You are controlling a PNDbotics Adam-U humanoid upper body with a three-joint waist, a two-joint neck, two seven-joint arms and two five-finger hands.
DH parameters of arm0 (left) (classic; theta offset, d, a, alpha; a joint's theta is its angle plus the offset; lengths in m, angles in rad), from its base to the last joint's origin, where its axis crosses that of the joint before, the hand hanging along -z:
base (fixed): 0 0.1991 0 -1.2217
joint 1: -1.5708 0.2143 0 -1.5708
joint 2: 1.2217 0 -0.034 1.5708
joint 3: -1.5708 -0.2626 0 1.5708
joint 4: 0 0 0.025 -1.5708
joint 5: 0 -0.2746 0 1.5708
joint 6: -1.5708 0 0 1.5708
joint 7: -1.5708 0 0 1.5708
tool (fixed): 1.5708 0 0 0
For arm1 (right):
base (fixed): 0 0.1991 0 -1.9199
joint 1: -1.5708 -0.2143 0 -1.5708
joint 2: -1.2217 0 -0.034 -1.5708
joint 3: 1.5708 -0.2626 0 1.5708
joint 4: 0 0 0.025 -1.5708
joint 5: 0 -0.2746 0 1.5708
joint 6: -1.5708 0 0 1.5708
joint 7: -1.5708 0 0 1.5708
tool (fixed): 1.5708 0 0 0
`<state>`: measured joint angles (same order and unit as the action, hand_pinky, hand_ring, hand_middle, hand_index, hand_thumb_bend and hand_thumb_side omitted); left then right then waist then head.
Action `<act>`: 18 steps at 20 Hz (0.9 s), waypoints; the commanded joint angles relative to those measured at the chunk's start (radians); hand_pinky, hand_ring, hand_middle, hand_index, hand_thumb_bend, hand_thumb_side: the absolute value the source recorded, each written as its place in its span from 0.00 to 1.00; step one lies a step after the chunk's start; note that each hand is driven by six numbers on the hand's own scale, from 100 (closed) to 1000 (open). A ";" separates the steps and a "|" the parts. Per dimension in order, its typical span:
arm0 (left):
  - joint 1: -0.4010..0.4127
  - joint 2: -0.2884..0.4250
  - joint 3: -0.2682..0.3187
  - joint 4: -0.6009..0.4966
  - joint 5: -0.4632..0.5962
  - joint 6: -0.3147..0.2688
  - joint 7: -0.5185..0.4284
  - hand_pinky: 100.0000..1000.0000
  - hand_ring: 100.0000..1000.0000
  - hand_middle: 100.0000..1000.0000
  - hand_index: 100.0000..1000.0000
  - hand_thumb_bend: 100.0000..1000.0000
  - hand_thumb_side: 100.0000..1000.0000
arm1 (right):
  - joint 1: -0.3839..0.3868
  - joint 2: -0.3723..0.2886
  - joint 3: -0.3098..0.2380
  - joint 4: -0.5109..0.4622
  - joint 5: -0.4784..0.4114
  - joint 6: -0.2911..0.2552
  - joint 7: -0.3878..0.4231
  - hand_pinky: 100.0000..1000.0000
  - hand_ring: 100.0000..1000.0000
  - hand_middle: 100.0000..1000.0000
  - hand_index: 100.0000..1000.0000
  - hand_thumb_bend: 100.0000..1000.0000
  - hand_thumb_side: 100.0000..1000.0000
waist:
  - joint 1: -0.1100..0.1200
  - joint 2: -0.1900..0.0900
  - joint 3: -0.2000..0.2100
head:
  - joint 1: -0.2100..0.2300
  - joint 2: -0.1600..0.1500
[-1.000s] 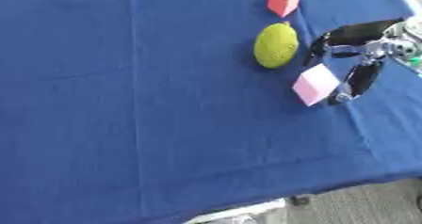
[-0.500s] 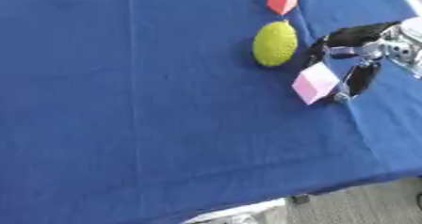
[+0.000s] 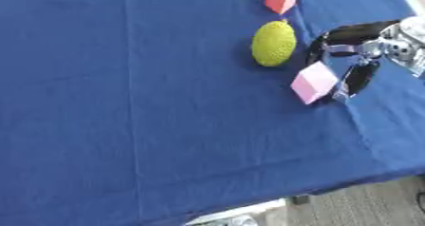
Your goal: Pick up the objects with one hand, pass them to the other hand, and then place them into the box on the other side of the table.
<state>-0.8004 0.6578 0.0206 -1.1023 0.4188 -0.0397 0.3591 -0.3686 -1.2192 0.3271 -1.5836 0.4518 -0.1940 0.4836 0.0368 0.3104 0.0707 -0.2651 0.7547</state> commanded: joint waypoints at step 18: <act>-0.006 0.028 0.007 -0.017 -0.001 -0.001 0.007 0.85 0.84 0.80 0.85 0.36 0.75 | 0.014 -0.042 -0.017 -0.018 -0.049 0.016 0.004 0.86 0.73 0.68 0.69 0.40 0.00 | -0.009 -0.019 -0.003 | -0.002 0.012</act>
<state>-0.7971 0.6578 0.0208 -1.1023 0.4206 -0.0392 0.3630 -0.3511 -1.2198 0.3264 -1.5915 0.4091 -0.1825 0.4872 0.0298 0.3104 0.0688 -0.2653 0.7638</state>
